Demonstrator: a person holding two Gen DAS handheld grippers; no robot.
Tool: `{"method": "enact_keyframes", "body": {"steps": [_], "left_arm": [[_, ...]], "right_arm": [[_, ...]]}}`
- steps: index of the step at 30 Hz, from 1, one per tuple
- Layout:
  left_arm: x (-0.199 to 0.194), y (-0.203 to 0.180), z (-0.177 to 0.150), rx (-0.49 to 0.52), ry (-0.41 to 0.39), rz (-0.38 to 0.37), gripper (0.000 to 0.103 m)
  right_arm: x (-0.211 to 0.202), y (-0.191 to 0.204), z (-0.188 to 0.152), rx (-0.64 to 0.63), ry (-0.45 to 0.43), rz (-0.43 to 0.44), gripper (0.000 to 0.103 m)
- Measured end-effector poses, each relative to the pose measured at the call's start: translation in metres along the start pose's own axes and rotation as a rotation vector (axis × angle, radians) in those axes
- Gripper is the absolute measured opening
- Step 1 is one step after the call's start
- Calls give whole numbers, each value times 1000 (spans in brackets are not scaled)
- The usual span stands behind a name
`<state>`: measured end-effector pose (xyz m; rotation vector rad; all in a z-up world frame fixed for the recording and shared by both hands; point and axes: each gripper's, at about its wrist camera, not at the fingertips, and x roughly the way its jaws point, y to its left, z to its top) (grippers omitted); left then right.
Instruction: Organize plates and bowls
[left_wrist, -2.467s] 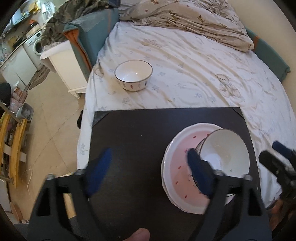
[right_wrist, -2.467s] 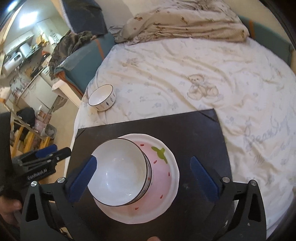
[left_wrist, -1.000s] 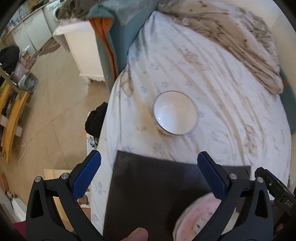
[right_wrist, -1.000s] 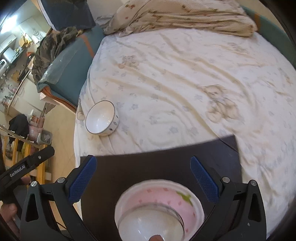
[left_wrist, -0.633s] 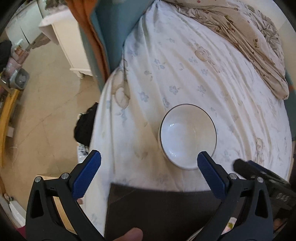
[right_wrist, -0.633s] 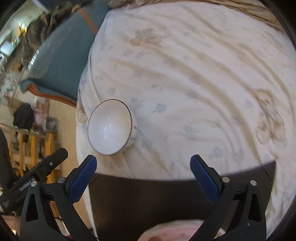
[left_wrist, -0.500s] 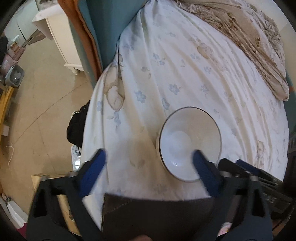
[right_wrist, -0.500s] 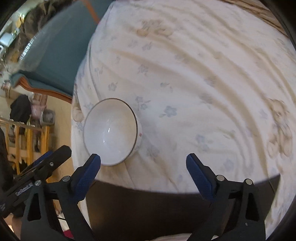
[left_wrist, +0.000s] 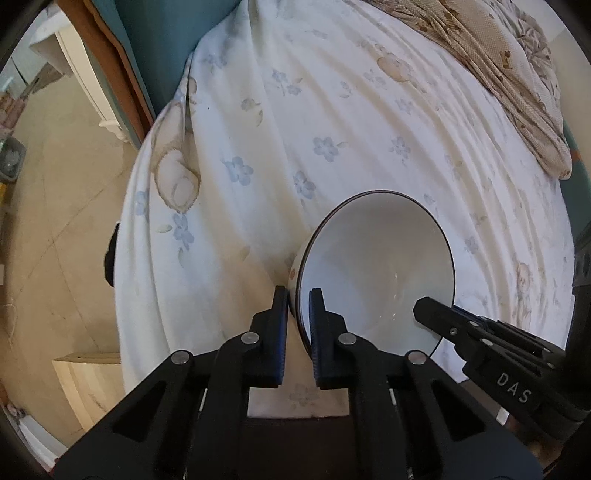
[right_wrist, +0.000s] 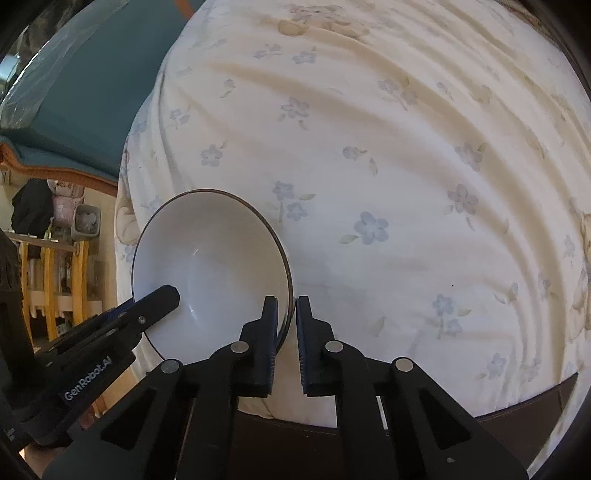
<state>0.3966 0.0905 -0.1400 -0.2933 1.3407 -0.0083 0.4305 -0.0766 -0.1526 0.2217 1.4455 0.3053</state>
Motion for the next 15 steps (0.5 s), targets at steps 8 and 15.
{"method": "enact_keyframes", "body": {"steps": [8,15], "left_arm": [[-34,-17,-19,33,-24,12,8],[-75,-41,-52,84,-56,-9,9]], "right_arm": [[-34,1,-18,-7,-35,29,11],[-76,-7,-50,19,-80,57,11]]}}
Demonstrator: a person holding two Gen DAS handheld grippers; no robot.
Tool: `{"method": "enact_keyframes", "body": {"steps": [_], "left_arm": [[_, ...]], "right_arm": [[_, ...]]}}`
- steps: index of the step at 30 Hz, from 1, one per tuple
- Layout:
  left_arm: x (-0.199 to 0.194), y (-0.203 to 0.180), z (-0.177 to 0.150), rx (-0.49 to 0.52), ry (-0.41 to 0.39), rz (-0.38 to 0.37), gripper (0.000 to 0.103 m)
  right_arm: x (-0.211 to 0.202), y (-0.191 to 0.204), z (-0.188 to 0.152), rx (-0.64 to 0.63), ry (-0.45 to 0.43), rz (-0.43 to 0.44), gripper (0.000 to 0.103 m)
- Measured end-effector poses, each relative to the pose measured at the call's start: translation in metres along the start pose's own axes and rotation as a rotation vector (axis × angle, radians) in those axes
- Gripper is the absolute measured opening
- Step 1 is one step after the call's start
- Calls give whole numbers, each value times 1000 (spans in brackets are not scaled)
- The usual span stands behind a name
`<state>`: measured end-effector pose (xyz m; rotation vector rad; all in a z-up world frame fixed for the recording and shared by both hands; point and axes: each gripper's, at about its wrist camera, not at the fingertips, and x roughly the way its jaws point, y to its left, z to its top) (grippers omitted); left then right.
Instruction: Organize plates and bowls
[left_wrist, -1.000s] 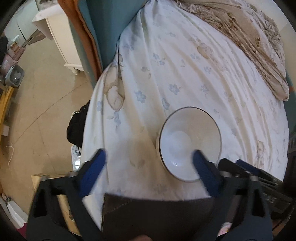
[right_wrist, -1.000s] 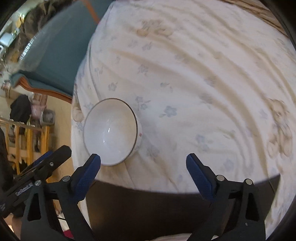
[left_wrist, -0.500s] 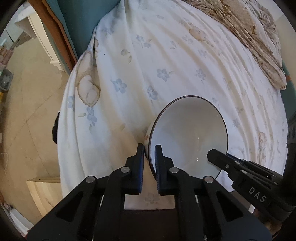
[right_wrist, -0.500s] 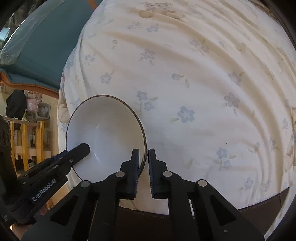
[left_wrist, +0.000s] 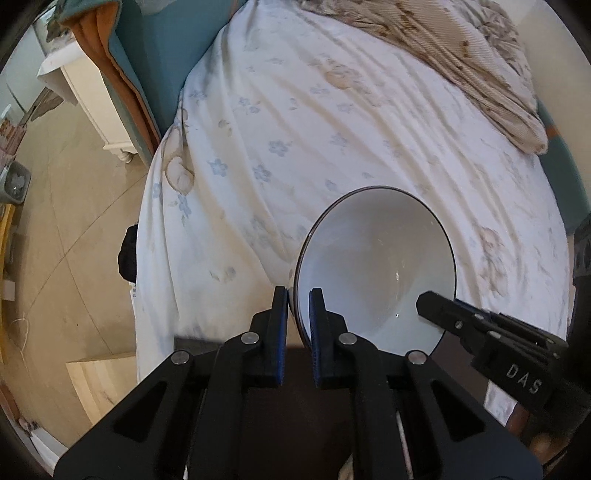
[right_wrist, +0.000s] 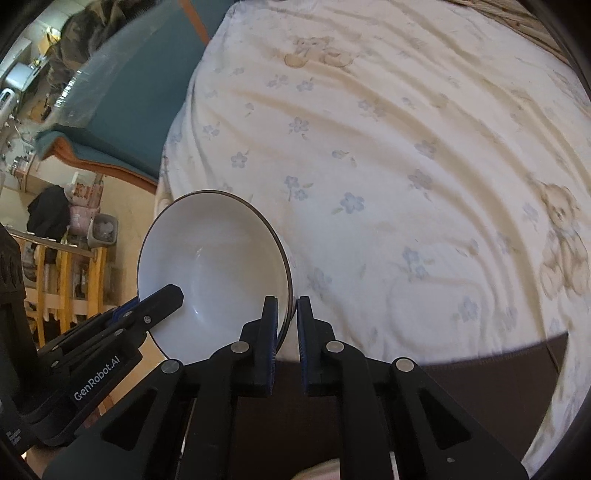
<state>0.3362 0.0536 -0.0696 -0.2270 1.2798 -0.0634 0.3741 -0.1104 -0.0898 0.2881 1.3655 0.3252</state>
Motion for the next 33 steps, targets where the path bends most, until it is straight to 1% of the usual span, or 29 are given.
{"method": "enact_keyframes", "body": {"steps": [4,7,10,13,16,19,25,28,30,33], "left_arm": [[-24,-15,-25,25,-5,-31,9],[-46,-33,-49,56,-13,-51,9],[-61,-48,-73,66,-11,-72,9],[-75,-64,-100,100,-11,-93,9],[-81,-76,-122,125,-4,-120,9],[-80,-87,-141,146,19,-146,9],[-64,-101,-165,178,76,-167,9],[-55,-106,-170,190,112,-148,9],[-54,-108,-171,203,113,-135,9],[-54,-111,-175,226,114,-117,9]], "right_arm": [[-32,-3,-24,-12,-25,13,12],[-62,-5,-48,-26,-46,19,12],[-87,-15,-72,-4,-64,34,13],[-112,-28,-104,12,-79,50,13],[-128,-38,-130,17,-87,59,14],[-143,-54,-161,48,-84,68,15],[-158,-77,-198,78,-81,80,18],[-157,-84,-212,94,-76,97,19],[-153,-87,-221,100,-72,104,20],[-141,-96,-232,141,-26,136,20]]}}
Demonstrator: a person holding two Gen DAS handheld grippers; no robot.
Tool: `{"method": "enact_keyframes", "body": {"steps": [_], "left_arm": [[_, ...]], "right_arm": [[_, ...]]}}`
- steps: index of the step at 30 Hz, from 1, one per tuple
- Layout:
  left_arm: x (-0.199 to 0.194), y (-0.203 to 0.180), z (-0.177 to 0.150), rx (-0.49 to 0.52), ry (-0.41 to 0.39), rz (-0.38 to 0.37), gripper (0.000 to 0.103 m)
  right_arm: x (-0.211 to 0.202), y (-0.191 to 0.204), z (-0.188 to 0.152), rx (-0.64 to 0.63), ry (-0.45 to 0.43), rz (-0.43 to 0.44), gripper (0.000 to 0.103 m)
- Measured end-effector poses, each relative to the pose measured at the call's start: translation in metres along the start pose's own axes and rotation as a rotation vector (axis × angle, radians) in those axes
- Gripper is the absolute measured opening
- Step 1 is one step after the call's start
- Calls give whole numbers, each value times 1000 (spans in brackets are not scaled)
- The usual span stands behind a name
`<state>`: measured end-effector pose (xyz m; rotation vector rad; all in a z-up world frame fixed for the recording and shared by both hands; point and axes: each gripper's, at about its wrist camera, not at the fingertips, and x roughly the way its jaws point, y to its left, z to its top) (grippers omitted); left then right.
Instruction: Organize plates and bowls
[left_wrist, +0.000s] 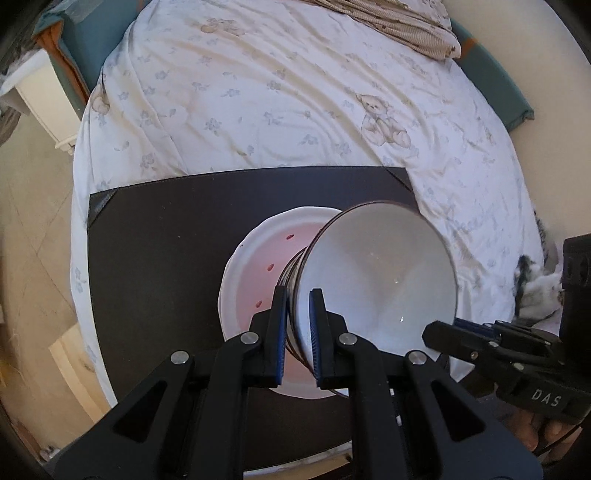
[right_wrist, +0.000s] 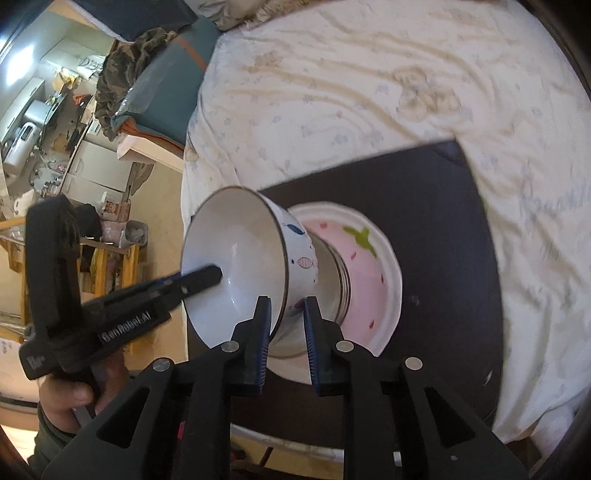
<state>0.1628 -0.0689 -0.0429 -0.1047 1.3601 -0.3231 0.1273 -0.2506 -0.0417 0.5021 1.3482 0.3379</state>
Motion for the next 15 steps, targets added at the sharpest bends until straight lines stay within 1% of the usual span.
{"method": "enact_keyframes", "body": {"steps": [6,9,12,15], "left_arm": [[12,-3,0,8,32,3,10],[13,-4,0,14,26,18,10],[12,-4,-1,16,20,16,10],[13,-5,-4,39,14,27,10]], "right_arm": [[5,-13,-3,39,27,17,20],[9,-16,-2,39,34,10,20],[11,-13,-2,33,40,7,20],[12,-12,-1,30,42,0,20]]}}
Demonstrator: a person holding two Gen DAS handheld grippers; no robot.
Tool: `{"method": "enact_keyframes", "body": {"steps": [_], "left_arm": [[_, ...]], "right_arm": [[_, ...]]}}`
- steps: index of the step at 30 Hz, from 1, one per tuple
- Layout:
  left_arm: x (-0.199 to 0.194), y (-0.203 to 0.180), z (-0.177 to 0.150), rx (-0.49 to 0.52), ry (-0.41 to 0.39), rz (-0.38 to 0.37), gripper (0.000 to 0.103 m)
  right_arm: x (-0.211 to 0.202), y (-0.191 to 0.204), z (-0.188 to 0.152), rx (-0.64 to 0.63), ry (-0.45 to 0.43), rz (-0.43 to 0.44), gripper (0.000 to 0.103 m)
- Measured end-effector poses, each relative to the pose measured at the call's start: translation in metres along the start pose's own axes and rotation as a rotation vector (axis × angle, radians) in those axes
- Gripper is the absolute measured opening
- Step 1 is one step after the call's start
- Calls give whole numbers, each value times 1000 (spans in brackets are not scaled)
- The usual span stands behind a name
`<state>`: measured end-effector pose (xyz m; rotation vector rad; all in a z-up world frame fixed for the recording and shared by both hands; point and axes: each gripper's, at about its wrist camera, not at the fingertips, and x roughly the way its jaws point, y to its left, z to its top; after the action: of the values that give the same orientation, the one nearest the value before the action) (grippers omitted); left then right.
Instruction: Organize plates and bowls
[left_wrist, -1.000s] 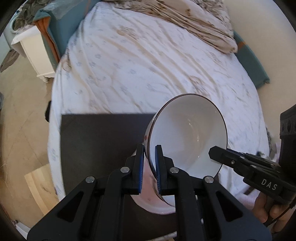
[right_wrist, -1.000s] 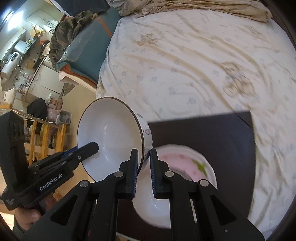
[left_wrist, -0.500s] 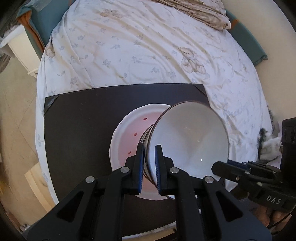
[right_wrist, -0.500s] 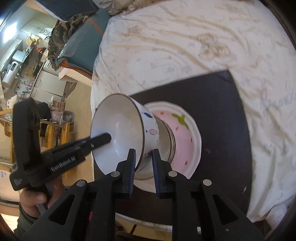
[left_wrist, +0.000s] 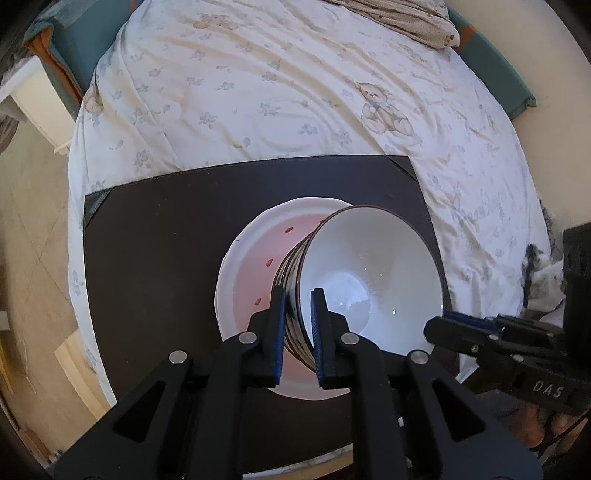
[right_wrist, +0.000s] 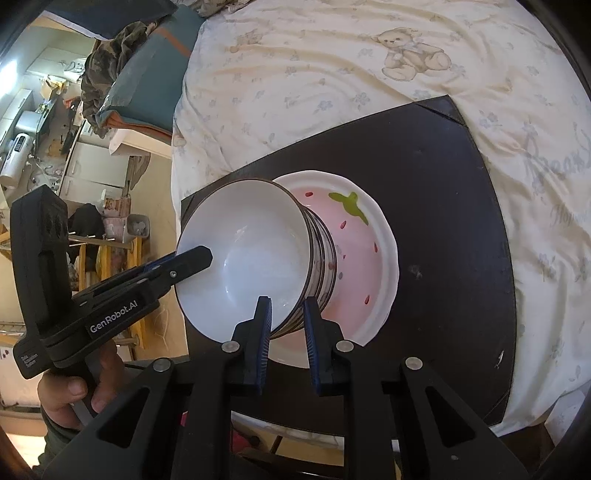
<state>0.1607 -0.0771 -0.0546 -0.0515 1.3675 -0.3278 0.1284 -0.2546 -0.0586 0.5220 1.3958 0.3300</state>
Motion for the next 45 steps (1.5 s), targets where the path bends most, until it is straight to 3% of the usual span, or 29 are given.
{"method": "enact_keyframes", "body": {"steps": [12,17,20,21,22,24,26,29,31,36,38,40,45], "left_arm": [[-12,-1,-5,19,-54,8,12],[-21,2,-7,21,-73,39,27],[-36,-1,-14,44,-146,87,29],[-42,-2,-18,53,-171,110,32],[-47,-2,-22,60,-192,121,36],[-53,0,-29,46,-216,119,37],[-57,4,-34,24,-226,108,37],[-61,7,-43,2,-239,66,37],[-67,5,-52,2,-267,64,37],[-83,-3,-77,25,-373,111,37],[-88,-3,-87,29,-406,138,46],[-92,-2,-99,20,-424,176,76],[-102,5,-126,-9,-473,183,84]], "right_arm": [[-8,-3,1,-6,-35,14,22],[-9,-4,0,-13,-46,10,22],[-15,-2,-1,-29,-72,-11,23],[-18,0,-2,-43,-92,-19,29],[-20,1,-3,-48,-106,-21,52],[-26,2,-7,-43,-142,-21,74],[-33,6,-11,-66,-173,-20,74],[-47,20,-22,-130,-251,-96,77],[-57,32,-35,-180,-314,-130,91],[-75,44,-67,-226,-449,-148,103],[-78,43,-76,-220,-491,-203,103],[-84,44,-88,-236,-558,-255,103],[-90,45,-114,-266,-605,-302,103]]}}
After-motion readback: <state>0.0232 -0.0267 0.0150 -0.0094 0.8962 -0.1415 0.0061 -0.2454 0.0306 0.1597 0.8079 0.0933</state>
